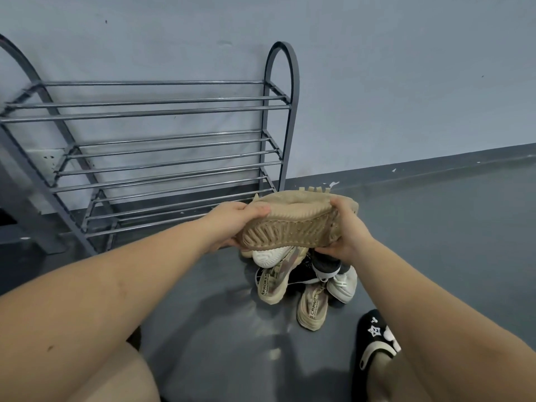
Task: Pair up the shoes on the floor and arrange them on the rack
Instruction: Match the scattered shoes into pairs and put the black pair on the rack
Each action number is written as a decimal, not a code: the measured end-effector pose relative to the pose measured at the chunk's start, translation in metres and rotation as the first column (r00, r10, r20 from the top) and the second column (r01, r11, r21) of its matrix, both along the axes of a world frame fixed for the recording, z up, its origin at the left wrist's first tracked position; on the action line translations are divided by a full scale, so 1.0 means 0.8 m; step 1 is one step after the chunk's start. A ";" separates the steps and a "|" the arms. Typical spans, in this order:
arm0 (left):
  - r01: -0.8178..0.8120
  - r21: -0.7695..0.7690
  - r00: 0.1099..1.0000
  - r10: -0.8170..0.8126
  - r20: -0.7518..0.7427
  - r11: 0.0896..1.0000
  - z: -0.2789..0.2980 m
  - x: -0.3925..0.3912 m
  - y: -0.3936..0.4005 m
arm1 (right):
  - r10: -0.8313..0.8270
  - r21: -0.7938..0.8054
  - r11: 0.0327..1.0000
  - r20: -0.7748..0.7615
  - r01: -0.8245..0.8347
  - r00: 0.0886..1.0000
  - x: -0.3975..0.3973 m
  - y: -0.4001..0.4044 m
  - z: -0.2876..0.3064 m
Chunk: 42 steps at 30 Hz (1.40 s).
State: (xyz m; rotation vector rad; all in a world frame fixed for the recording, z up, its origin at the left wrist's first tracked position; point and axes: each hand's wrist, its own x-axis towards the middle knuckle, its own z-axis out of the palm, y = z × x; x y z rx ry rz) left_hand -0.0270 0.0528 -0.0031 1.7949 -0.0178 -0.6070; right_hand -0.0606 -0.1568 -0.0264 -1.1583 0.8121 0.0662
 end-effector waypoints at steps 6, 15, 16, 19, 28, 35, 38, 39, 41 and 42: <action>-0.038 0.188 0.964 -0.013 0.266 0.981 0.005 -0.006 -0.009 | 0.037 0.133 0.990 0.036 -0.041 0.999 0.001 0.011 -0.004; 0.130 0.259 0.847 -0.243 0.472 0.957 -0.005 -0.015 -0.036 | -0.181 0.160 0.973 0.073 0.167 0.981 0.003 0.001 -0.001; 0.135 0.217 0.864 -0.222 0.452 0.967 -0.004 -0.015 -0.038 | -0.183 0.151 0.974 0.083 0.170 0.980 0.003 -0.001 0.001; 0.058 0.102 0.952 -0.085 0.293 0.993 0.000 -0.009 -0.040 | -0.152 0.138 0.981 0.114 0.136 0.982 -0.001 -0.004 0.008; 0.110 -0.107 0.931 -0.140 -0.338 0.988 -0.003 0.011 -0.030 | 0.048 0.251 0.959 0.310 -0.130 0.949 -0.018 -0.007 0.023; 0.111 -0.164 0.943 -0.156 -0.295 0.980 -0.007 0.010 -0.024 | 0.073 0.185 0.974 0.292 -0.131 0.954 -0.024 0.006 0.019; 0.064 -0.155 0.959 -0.103 -0.264 0.986 -0.011 0.016 -0.011 | 0.261 0.103 0.952 0.215 -0.288 0.941 -0.017 0.020 0.013; 0.059 -0.146 0.964 -0.094 -0.248 0.988 -0.012 0.021 -0.005 | 0.321 0.074 0.937 0.199 -0.341 0.926 -0.013 0.026 0.011; 0.089 -0.125 0.970 -0.115 -0.215 0.988 -0.010 0.031 0.011 | 0.400 0.025 0.911 0.188 -0.412 0.897 -0.002 0.039 0.005; 0.129 -0.100 0.968 -0.147 -0.204 0.987 -0.006 0.037 0.022 | 0.422 0.014 0.901 0.193 -0.433 0.886 0.005 0.047 0.003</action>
